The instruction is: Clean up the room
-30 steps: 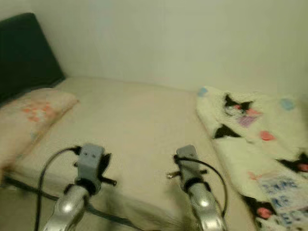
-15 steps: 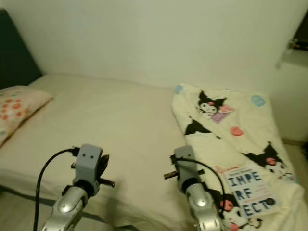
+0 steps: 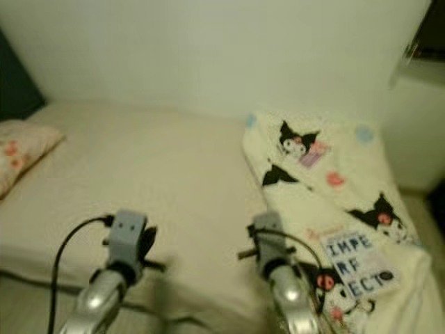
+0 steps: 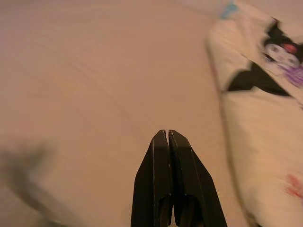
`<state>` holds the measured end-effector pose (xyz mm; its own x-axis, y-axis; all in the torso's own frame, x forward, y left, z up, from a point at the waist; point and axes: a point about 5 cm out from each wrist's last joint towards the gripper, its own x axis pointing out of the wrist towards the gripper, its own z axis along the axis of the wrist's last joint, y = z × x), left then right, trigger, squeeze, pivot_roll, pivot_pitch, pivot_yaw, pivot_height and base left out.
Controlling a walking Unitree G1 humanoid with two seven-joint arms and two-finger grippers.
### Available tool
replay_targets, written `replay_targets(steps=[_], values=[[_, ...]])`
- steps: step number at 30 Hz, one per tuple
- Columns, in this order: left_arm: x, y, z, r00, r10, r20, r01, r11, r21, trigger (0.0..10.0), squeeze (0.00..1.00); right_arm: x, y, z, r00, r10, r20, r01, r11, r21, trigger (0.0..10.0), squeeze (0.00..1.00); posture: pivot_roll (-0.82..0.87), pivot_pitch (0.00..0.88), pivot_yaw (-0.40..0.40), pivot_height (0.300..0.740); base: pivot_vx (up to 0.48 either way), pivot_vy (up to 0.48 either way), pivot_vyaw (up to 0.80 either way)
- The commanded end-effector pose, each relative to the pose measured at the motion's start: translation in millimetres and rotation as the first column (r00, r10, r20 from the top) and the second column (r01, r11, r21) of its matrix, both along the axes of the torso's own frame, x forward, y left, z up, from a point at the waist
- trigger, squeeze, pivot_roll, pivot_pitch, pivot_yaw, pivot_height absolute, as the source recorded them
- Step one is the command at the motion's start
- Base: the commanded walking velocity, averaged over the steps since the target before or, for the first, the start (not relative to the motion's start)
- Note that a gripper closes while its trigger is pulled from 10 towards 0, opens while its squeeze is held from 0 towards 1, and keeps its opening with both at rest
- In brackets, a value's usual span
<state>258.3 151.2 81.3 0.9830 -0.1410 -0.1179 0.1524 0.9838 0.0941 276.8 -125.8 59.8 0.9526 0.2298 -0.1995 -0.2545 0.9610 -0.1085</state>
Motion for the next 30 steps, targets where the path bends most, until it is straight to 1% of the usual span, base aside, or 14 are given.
replay_targets(steps=[1,6,9,11,14,23,30], values=[[-2.8,1.3,-3,1.000,-0.002,-0.011,0.002,1.000,0.008,10.0,0.00,-2.2,-3.8,-3,1.000,-0.017,-0.021,0.017,1.000,0.010,10.0,0.00,-0.05,0.098,0.009,0.740,0.000,0.000,0.00],[-3.4,-0.7,-3,1.000,-0.013,-0.010,0.013,1.000,0.006,10.0,0.00,-0.3,-11.4,-2,0.996,-0.085,-0.019,0.086,0.996,0.010,10.0,0.00,-0.05,0.101,0.011,0.740,0.000,0.000,0.00],[-3.5,-0.9,-3,1.000,-0.015,-0.010,0.015,1.000,0.005,10.0,0.00,0.2,-13.2,-2,0.995,-0.099,-0.020,0.099,0.995,0.013,10.0,0.00,-0.05,0.101,0.011,0.740,0.000,0.000,0.00],[-3.5,-2.0,-2,1.000,-0.029,-0.006,0.029,1.000,0.000,10.0,0.00,1.8,-19.5,-2,0.991,-0.132,-0.021,0.132,0.991,0.021,10.0,0.00,-0.05,0.103,0.014,0.730,0.000,0.000,0.00],[-3.6,-3.1,-2,0.999,-0.046,-0.001,0.046,0.999,-0.006,10.0,0.00,2.4,-22.8,-2,0.989,-0.147,-0.022,0.148,0.989,0.023,10.0,0.00,-0.05,0.104,0.015,0.720,0.000,0.000,0.00],[-3.6,-2.4,-2,0.999,-0.051,-0.004,0.051,0.999,-0.006,10.0,0.00,1.5,-24.1,-3,0.988,-0.156,-0.023,0.156,0.988,0.013,10.0,0.00,-0.05,0.105,0.017,0.700,0.000,0.000,0.00],[-4.0,-5.9,-2,0.998,-0.061,-0.007,0.061,0.998,-0.011,10.0,0.00,0.7,-23.5,-3,0.987,-0.159,-0.026,0.159,0.987,0.013,10.0,0.00,-0.05,0.107,0.019,0.680,0.000,0.000,0.00]])
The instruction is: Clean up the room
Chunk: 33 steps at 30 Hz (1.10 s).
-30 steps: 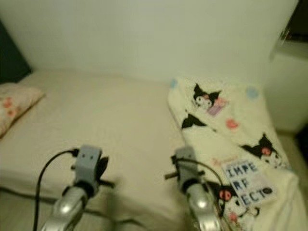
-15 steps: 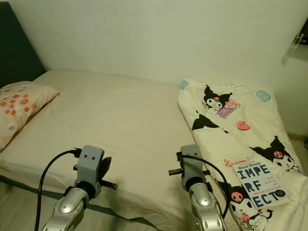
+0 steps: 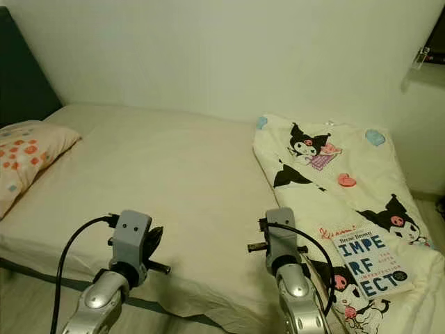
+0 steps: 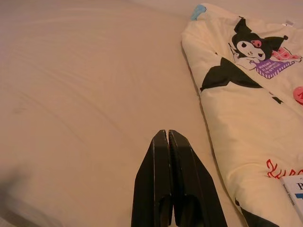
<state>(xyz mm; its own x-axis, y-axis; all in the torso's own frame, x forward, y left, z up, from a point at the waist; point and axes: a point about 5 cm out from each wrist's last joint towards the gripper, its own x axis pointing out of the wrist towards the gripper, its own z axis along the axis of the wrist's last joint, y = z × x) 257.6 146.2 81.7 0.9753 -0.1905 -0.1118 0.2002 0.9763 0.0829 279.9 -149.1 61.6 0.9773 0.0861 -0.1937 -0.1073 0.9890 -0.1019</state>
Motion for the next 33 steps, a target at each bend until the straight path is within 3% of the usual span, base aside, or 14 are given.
replay_targets(steps=[1,22,33], values=[[-3.3,-1.6,-3.2,1.000,-0.017,-0.013,0.017,1.000,0.003,10.0,0.00,-2.6,-0.2,-5.4,0.999,-0.011,-0.030,0.011,1.000,0.010,10.0,0.00,-0.05,0.107,0.019,0.675,0.000,0.000,0.00],[-3.8,-2.0,-4.7,1.000,-0.022,-0.019,0.023,1.000,0.012,10.0,0.00,-4.0,1.8,-6.2,1.000,0.001,-0.031,-0.001,1.000,0.013,10.0,0.00,-0.06,0.096,0.020,0.596,0.000,0.000,0.00],[-3.6,-2.7,-4.5,0.999,-0.036,-0.019,0.037,0.999,0.012,10.0,0.00,-5.6,5.6,-6.0,0.999,0.013,-0.030,-0.013,1.000,0.023,10.0,0.00,-0.06,0.096,0.025,0.596,0.000,0.000,0.00]])
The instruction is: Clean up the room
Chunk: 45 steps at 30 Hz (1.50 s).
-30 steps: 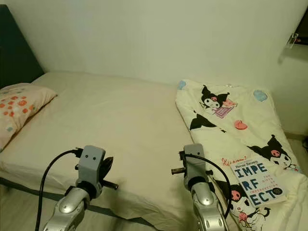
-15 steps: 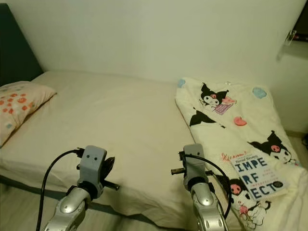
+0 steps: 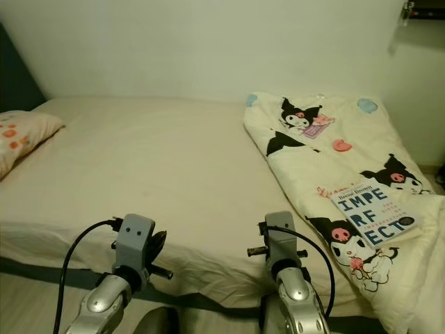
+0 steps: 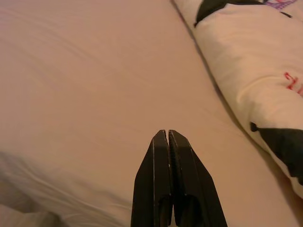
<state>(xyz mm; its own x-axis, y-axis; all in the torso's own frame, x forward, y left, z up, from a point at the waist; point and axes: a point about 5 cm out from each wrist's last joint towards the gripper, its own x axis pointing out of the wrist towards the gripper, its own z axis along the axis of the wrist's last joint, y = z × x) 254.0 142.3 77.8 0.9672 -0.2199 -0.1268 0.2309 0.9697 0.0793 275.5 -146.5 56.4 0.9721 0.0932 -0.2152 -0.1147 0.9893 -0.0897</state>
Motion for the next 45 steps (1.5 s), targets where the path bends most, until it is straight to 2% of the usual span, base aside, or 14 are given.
replay_targets(steps=[1,8,17,29,35,36,38,39,40,41,42,43,44,45], values=[[0.0,1.1,-1,1.000,-0.007,-0.003,0.007,1.000,0.012,10.0,0.00,-1.4,2.9,-1,1.000,0.007,-0.007,-0.007,1.000,0.014,10.0,0.00,-0.06,0.096,0.025,0.596,0.000,0.000,0.00],[-0.2,0.8,-1,1.000,-0.011,-0.005,0.011,1.000,0.013,10.0,0.00,-1.8,3.0,-1,1.000,0.003,-0.014,-0.003,1.000,0.022,10.0,0.00,-0.05,0.099,0.025,0.596,0.000,0.000,0.00],[-1.6,1.3,-2,1.000,-0.013,-0.009,0.013,1.000,0.013,10.0,0.00,-2.5,1.8,-1,1.000,0.000,-0.022,0.001,1.000,0.018,10.0,0.00,-0.05,0.111,0.022,0.557,0.000,0.000,0.00],[-3.3,1.3,-3,1.000,-0.015,-0.011,0.015,1.000,0.012,10.0,0.00,-2.4,0.3,-1,1.000,-0.005,-0.025,0.005,1.000,0.002,10.0,0.00,-0.05,0.114,0.019,0.557,0.000,0.000,0.00],[-3.8,1.1,-3,1.000,-0.020,-0.010,0.021,1.000,0.011,10.0,0.00,-2.1,-7.2,-9,0.993,-0.043,-0.108,0.030,0.992,-0.122,10.0,0.00,-0.06,0.117,0.019,0.557,0.000,0.000,0.00],[-2.5,4.3,-2,1.000,-0.020,-0.006,0.020,1.000,0.010,10.0,0.00,8.1,-17.0,-7,0.986,-0.076,-0.149,0.045,0.979,-0.200,10.0,0.00,-0.07,0.125,0.024,0.557,0.000,0.000,0.00],[-1.7,6.0,-1,1.000,-0.020,-0.004,0.020,1.000,0.010,10.0,0.00,14.7,-22.8,-4,0.982,-0.103,-0.162,0.063,0.970,-0.235,10.0,0.00,-0.07,0.125,0.024,0.557,0.000,0.000,0.00],[-0.3,7.5,0,1.000,-0.023,0.002,0.023,1.000,0.012,10.0,0.00,24.6,-31.1,0,0.976,-0.141,-0.168,0.093,0.959,-0.267,10.0,0.00,-0.07,0.130,0.026,0.557,0.000,0.000,0.00],[1.7,9.7,3,1.000,-0.025,0.013,0.025,1.000,0.011,10.0,0.00,37.3,-43.6,6,0.965,-0.201,-0.167,0.140,0.938,-0.316,10.0,0.11,-0.07,0.136,0.026,0.557,0.000,0.000,0.00],[1.7,9.7,3,1.000,-0.025,0.013,0.025,1.000,0.011,10.0,0.00,37.3,-43.6,6,0.965,-0.201,-0.167,0.140,0.938,-0.316,10.0,0.11,-0.07,0.136,0.026,0.557,0.000,0.000,0.00],[3.1,10.6,4,0.999,-0.026,0.021,0.026,1.000,0.010,10.0,0.00,45.0,-52.3,12,0.957,-0.240,-0.163,0.173,0.922,-0.345,10.0,0.11,-0.07,0.138,0.025,0.557,0.000,0.000,0.00],[4.8,12.7,8,0.999,-0.022,0.035,0.022,1.000,0.003,10.0,0.00,54.0,-64.1,19,0.944,-0.288,-0.162,0.209,0.900,-0.382,10.0,0.92,-0.07,0.143,0.022,0.557,0.000,0.000,0.00],[5.9,14.8,10,0.999,-0.016,0.044,0.017,1.000,-0.003,10.0,0.00,60.0,-73.9,25,0.933,-0.324,-0.157,0.238,0.883,-0.406,10.0,1.00,-0.07,0.146,0.021,0.557,0.000,0.000,0.00],[5.9,14.8,10,0.999,-0.016,0.044,0.017,1.000,-0.003,10.0,0.00,60.0,-73.9,25,0.933,-0.324,-0.157,0.238,0.883,-0.406,10.0,1.00,-0.07,0.146,0.021,0.557,0.000,0.000,0.00]])
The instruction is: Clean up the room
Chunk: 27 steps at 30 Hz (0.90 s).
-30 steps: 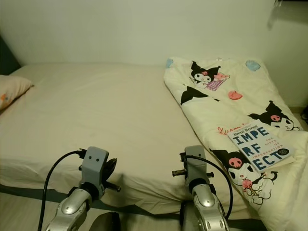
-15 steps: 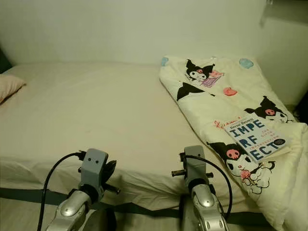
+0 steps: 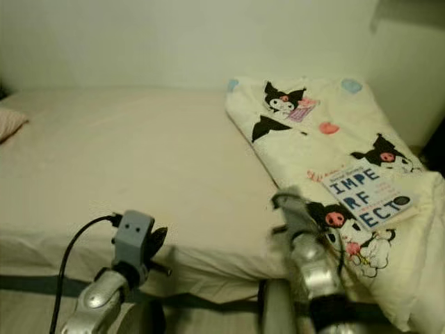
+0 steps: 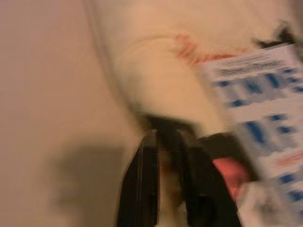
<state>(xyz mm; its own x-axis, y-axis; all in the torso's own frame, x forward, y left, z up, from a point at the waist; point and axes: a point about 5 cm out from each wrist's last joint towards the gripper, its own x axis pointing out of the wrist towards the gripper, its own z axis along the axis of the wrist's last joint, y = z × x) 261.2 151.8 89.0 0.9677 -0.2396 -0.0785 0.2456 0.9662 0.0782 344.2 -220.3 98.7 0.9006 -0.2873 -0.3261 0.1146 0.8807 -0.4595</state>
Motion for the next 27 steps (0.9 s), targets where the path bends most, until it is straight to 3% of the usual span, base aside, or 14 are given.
replay_targets(steps=[1,4,10,16,20,22,25,26,27], values=[[-0.4,9.3,1,1.000,0.016,0.005,-0.016,1.000,0.004,10.0,0.00,-1.6,-16.1,-7,0.996,-0.039,-0.083,0.033,0.997,-0.070,10.0,1.00,-0.07,0.152,0.015,0.557,0.000,0.000,0.00],[-0.7,10.8,1,1.000,0.020,0.005,-0.020,1.000,0.005,10.0,0.00,-0.1,-23.5,-4,0.994,-0.032,-0.108,0.019,0.992,-0.124,10.0,1.00,-0.08,0.153,0.013,0.557,0.000,0.000,0.00],[-2.8,10.7,-3,1.000,0.030,-0.006,-0.030,1.000,0.003,10.0,0.00,-13.9,-50.7,-22,0.954,-0.070,-0.292,0.017,0.984,-0.178,10.0,1.00,-0.08,0.156,-0.007,0.557,0.000,0.000,0.00],[-2.7,7.9,-4,0.999,0.036,-0.008,-0.036,0.999,-0.014,10.0,0.00,-20.9,-73.3,-23,0.934,-0.129,-0.333,0.050,0.971,-0.235,10.0,1.00,-0.10,0.157,-0.009,0.557,0.000,0.000,0.00],[-1.9,5.1,-5,0.999,0.036,-0.007,-0.036,0.999,-0.023,10.0,0.00,-21.6,-87.0,-16,0.937,-0.164,-0.309,0.073,0.956,-0.284,10.0,1.00,-0.11,0.156,-0.006,0.557,0.000,0.000,0.00],[-0.6,3.8,-5,0.999,0.039,-0.007,-0.039,0.999,-0.029,10.0,0.00,-17.7,-97.8,-1,0.956,-0.185,-0.227,0.106,0.941,-0.321,10.0,1.00,-0.11,0.157,-0.004,0.557,0.000,0.000,0.00],[-0.1,3.8,-6,0.999,0.042,-0.007,-0.042,0.999,-0.030,10.0,0.00,-13.7,-101.1,8,0.969,-0.185,-0.163,0.125,0.939,-0.321,10.0,0.97,-0.11,0.158,-0.004,0.557,0.000,0.000,0.00],[-0.1,4.7,-6,0.999,0.043,-0.007,-0.043,0.999,-0.028,10.0,0.00,-10.6,-100.2,13,0.976,-0.177,-0.129,0.130,0.942,-0.310,10.0,0.84,-0.11,0.158,-0.004,0.557,0.000,0.000,0.00],[-0.1,5.4,-6,0.999,0.044,-0.008,-0.044,0.999,-0.022,10.0,0.00,-7.5,-98.9,17,0.981,-0.161,-0.104,0.123,0.944,-0.305,10.0,0.28,-0.11,0.156,-0.005,0.557,0.000,0.000,0.00]])
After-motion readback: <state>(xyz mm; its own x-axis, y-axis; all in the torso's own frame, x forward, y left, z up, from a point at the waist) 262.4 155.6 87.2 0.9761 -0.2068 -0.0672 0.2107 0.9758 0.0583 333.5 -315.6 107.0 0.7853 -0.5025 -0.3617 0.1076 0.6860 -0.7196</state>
